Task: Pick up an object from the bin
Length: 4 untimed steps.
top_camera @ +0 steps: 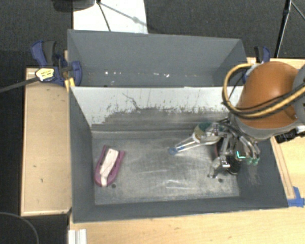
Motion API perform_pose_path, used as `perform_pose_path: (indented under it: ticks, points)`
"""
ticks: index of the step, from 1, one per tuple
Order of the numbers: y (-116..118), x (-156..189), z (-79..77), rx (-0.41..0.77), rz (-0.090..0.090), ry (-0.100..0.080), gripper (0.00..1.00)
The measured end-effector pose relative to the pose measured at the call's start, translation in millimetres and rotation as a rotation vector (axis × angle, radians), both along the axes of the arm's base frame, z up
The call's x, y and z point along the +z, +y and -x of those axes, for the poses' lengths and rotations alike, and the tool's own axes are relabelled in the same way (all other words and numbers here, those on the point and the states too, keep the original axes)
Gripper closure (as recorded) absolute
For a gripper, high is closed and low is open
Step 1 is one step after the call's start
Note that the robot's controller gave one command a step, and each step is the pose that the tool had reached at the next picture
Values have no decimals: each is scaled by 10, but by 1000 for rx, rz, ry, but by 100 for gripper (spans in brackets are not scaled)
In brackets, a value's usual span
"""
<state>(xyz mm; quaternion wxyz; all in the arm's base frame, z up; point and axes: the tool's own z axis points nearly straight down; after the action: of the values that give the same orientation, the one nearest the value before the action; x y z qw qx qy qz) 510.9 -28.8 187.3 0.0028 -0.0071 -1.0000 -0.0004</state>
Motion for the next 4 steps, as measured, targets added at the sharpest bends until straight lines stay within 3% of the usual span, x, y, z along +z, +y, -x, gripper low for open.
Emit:
perform_pose_path:
  ticks: [1, 2, 3, 4]
  points:
    - [-83, -1143, -823, 130, -1, -20, 0]
    - [-577, -850, -821, 25, 3, -14, 0]
    - [-802, -855, -631, -69, -4, -9, 0]
    - [-803, -1094, -586, -311, -13, -31, 0]
